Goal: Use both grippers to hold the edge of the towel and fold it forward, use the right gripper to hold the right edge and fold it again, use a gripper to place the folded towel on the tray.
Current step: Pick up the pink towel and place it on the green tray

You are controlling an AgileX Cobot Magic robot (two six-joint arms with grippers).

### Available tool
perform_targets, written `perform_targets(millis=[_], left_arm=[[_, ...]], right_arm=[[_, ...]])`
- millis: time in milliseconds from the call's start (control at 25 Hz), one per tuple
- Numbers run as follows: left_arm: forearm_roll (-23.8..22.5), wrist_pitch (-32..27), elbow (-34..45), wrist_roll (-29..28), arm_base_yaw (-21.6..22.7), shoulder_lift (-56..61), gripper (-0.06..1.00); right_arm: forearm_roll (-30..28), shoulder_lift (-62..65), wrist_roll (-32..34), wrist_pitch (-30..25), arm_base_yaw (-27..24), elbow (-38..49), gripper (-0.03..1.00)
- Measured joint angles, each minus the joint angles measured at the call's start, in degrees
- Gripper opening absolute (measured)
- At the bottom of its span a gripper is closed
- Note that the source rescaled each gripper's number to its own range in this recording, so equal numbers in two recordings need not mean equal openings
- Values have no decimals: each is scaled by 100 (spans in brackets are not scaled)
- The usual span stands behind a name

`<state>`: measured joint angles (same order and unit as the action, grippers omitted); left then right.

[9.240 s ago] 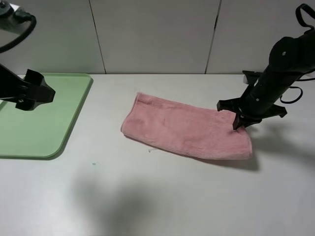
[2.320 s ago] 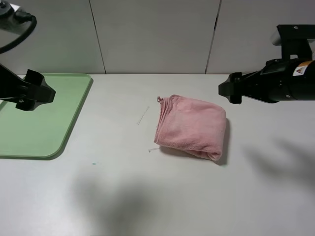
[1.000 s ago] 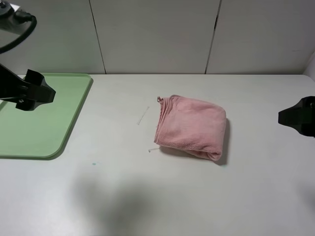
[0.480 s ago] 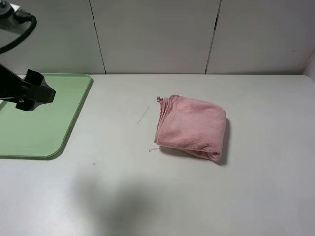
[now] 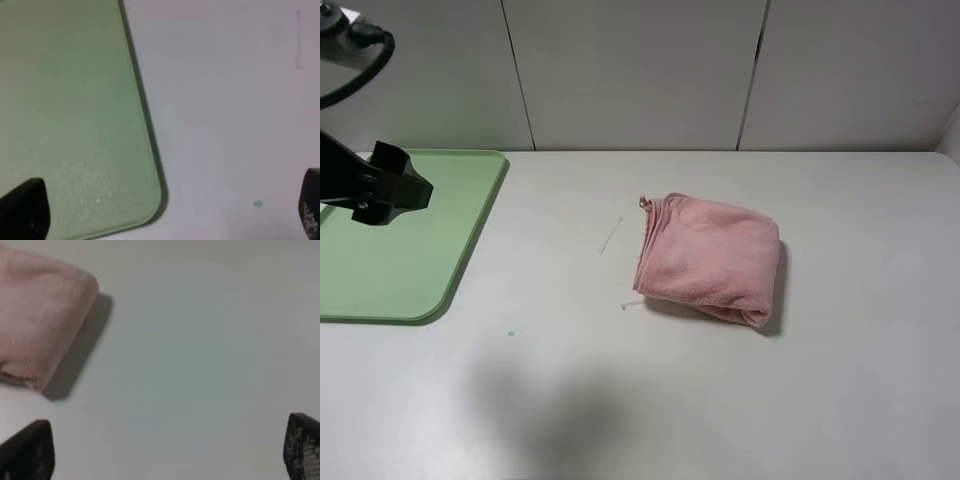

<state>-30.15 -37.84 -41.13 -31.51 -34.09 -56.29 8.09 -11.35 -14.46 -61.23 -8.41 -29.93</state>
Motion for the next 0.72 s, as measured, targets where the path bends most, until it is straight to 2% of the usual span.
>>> perform_targets(millis=[280, 440, 720], left_arm=[[0, 0, 0, 0, 0, 0, 100], [0, 0, 0, 0, 0, 0, 100], [0, 5, 0, 0, 0, 0, 100]], right_arm=[[223, 1075, -446, 47, 0, 92, 100], [263, 1161, -480, 47, 45, 97, 100], [269, 1161, -505, 47, 648, 103, 100]])
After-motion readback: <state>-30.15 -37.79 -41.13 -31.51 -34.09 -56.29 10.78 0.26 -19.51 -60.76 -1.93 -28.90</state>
